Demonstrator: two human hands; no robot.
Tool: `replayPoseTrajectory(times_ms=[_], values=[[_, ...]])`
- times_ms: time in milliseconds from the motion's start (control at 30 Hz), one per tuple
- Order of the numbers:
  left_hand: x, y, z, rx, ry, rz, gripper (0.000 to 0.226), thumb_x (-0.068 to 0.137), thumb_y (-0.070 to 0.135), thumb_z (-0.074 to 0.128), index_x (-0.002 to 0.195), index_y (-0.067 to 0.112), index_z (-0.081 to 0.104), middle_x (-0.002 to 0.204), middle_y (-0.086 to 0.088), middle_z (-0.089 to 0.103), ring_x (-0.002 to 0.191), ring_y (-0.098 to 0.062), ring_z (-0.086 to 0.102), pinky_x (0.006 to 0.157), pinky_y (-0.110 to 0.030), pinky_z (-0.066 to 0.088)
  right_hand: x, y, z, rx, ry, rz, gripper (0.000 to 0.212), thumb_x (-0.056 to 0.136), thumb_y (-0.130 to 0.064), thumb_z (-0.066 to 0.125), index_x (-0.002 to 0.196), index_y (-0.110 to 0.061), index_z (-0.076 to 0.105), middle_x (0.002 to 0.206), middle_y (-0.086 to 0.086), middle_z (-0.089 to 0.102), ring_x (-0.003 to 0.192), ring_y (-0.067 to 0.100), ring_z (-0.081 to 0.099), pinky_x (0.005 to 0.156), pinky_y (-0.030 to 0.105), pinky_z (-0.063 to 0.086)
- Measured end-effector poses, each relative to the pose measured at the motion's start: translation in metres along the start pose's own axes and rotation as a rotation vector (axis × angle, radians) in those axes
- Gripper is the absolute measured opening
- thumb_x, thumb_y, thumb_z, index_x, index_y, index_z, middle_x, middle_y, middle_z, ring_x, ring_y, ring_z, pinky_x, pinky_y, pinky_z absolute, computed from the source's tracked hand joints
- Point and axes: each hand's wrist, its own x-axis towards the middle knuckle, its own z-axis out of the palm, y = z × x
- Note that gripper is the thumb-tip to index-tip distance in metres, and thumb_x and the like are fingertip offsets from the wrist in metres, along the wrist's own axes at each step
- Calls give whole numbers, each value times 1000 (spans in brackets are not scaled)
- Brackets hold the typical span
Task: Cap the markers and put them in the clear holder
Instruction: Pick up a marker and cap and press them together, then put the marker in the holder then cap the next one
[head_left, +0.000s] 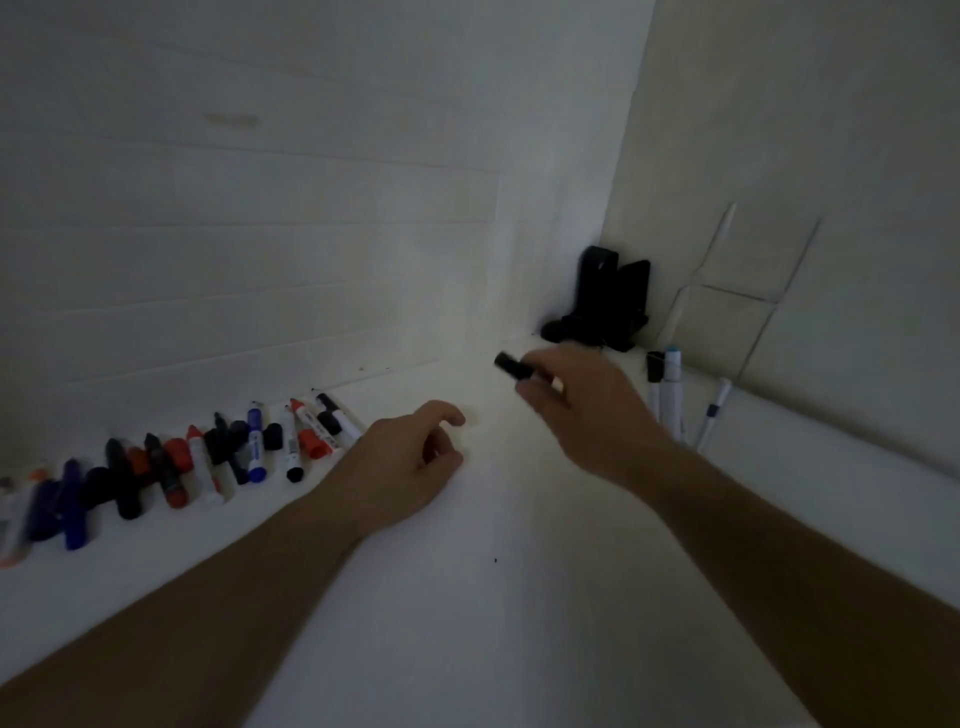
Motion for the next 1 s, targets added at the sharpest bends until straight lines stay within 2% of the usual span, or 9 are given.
replayPoseTrajectory(times_ms=[100,233,367,500,600,700,800,900,1000], values=[[0,-1,4,72,-14,77,23,91,34,62,113,39,57,88,17,65,71,0,60,70,-28,53,8,5,-60,-14,239,66,19,97,-28,60,113,-18,65,96,-2,54,83,12,49,75,25,35],[0,-2,5,109,-23,105,19,90,34,64,109,37,62,90,17,65,76,-1,61,74,-29,53,11,31,-123,-87,443,183,22,95,-29,62,114,-17,65,100,1,64,81,19,64,76,31,49],[0,0,4,116,-40,101,19,89,36,61,108,34,64,91,16,66,80,-2,61,76,-31,53,-7,56,-128,-259,337,269,29,96,-28,63,122,-17,59,97,-3,64,73,14,60,73,25,41],[-1,0,4,126,-41,103,15,89,32,65,104,33,66,91,16,66,83,-1,61,80,-28,52,-26,66,-103,-289,293,297,47,97,-28,61,136,-30,36,97,-4,68,62,14,60,64,33,53],[-1,-1,4,136,-37,119,14,89,32,66,103,32,68,93,15,66,85,-1,61,83,-27,51,-30,76,-84,-460,234,356,33,98,-36,53,128,-33,41,91,7,68,74,24,56,63,34,50],[-1,1,3,154,-41,134,14,90,30,66,103,29,69,93,13,67,85,-4,61,83,-26,50,-36,80,-76,-555,201,401,25,100,-44,40,120,-30,47,83,10,58,70,26,51,61,33,45],[-2,1,3,153,-36,144,14,90,30,65,103,29,70,92,14,66,84,-3,60,82,-25,50,-44,81,-73,-634,131,331,28,103,-32,34,115,-25,58,78,6,53,72,23,45,62,33,36],[-2,1,3,156,-43,146,14,91,31,64,104,29,70,92,14,66,84,-1,59,83,-23,49,-49,77,-73,-588,90,309,31,103,-22,34,120,-25,60,87,2,60,81,21,44,68,34,34],[-3,1,3,161,-40,154,14,90,32,65,103,29,70,93,13,66,85,-2,60,85,-24,49,-50,74,-71,-536,207,287,33,100,-21,40,126,-21,60,112,7,62,93,25,50,73,36,40]])
